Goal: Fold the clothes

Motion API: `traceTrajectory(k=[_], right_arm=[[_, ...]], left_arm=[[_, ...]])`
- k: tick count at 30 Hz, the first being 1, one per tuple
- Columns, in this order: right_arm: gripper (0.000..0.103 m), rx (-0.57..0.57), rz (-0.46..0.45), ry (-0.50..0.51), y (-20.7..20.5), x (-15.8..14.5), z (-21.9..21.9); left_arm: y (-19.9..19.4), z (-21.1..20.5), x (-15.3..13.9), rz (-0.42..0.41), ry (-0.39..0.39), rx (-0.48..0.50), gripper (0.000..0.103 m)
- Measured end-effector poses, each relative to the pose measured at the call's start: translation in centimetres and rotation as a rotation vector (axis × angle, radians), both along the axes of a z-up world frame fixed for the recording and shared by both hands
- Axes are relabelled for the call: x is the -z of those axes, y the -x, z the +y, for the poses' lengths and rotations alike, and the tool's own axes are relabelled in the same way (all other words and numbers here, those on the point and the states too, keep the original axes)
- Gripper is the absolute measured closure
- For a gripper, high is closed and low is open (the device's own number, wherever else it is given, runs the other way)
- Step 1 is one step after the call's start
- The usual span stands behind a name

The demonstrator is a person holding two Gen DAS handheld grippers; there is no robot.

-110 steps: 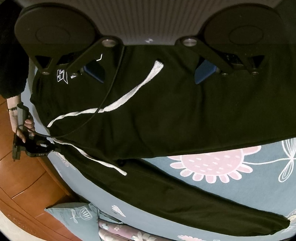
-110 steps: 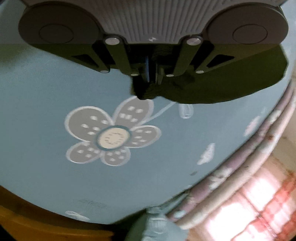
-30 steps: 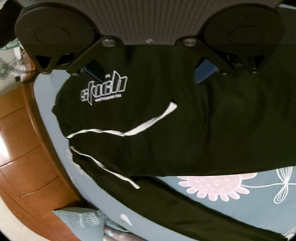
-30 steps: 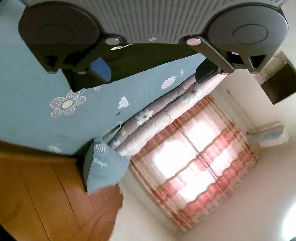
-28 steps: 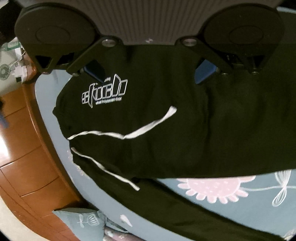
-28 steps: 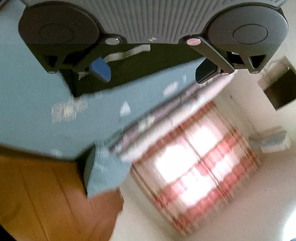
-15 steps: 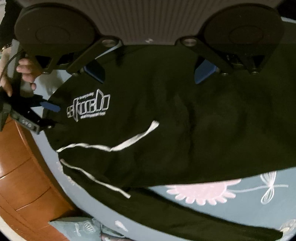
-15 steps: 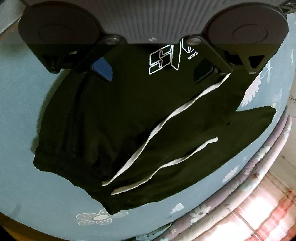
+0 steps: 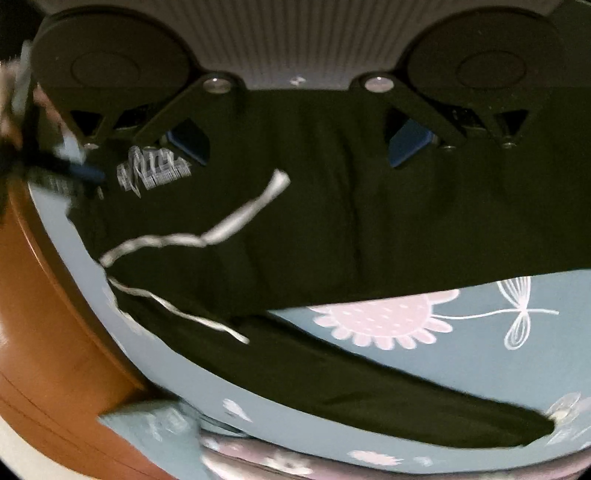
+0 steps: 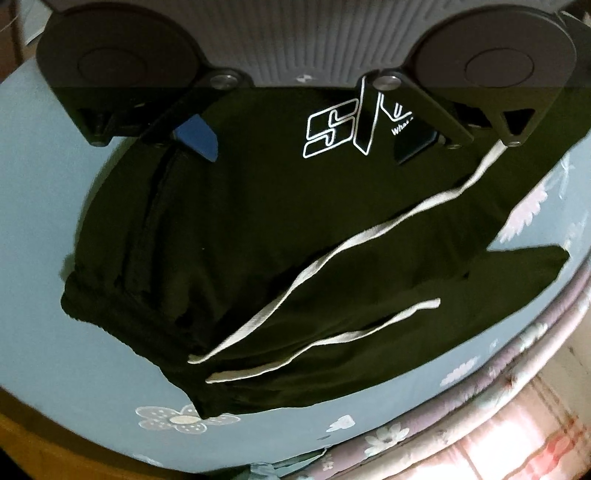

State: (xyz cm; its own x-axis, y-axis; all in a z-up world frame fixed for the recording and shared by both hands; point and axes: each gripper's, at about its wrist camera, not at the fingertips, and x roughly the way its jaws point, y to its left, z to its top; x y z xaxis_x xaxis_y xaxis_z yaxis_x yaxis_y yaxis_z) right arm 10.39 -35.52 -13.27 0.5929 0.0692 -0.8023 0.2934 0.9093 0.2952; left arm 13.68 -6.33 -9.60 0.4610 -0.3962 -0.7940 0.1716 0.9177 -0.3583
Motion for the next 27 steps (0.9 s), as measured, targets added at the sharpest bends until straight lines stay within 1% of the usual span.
traceTrajectory(k=[2, 4, 5, 6, 9, 12, 16, 18, 21, 25, 27], right_arm=[[0.0, -0.008, 0.005, 0.022, 0.0, 0.0, 0.3], [0.0, -0.016, 0.008, 0.038, 0.0, 0.1, 0.5], [0.0, -0.019, 0.008, 0.042, 0.0, 0.1, 0.5], [0.0, -0.021, 0.009, 0.046, 0.0, 0.1, 0.5], [0.0, -0.028, 0.015, 0.062, -0.2, 0.2, 0.9], [0.0, -0.034, 0.022, 0.08, -0.3, 0.2, 1.2], [0.0, -0.035, 0.023, 0.088, -0.3, 0.2, 1.3], [0.0, -0.035, 0.023, 0.093, -0.3, 0.1, 1.3], [0.0, -0.041, 0.027, 0.112, -0.4, 0.2, 1.6], [0.0, -0.066, 0.035, 0.177, -0.5, 0.4, 2.5], [0.0, -0.076, 0.036, 0.209, -0.5, 0.6, 3.0]], left_arm=[[-0.9, 0.3, 0.9, 0.017, 0.011, -0.027, 0.001], [-1.2, 0.6, 1.9, 0.05, 0.003, -0.051, 0.001], [-1.0, 0.6, 2.2, 0.043, 0.004, -0.051, 0.001], [-0.7, 0.7, 2.2, 0.026, 0.004, -0.043, 0.001], [0.1, 0.8, 2.1, 0.022, -0.008, -0.03, 0.001], [0.6, 1.4, 2.0, 0.02, 0.007, -0.041, 0.001], [1.1, 2.2, 0.7, -0.012, 0.001, -0.079, 0.001], [1.7, 2.7, 0.3, -0.018, 0.014, -0.085, 0.001], [2.9, 2.8, 0.7, -0.009, 0.014, -0.073, 0.001], [4.5, 2.9, 1.8, -0.008, -0.007, -0.06, 0.001], [4.7, 3.5, 2.2, 0.011, -0.002, -0.073, 0.001]])
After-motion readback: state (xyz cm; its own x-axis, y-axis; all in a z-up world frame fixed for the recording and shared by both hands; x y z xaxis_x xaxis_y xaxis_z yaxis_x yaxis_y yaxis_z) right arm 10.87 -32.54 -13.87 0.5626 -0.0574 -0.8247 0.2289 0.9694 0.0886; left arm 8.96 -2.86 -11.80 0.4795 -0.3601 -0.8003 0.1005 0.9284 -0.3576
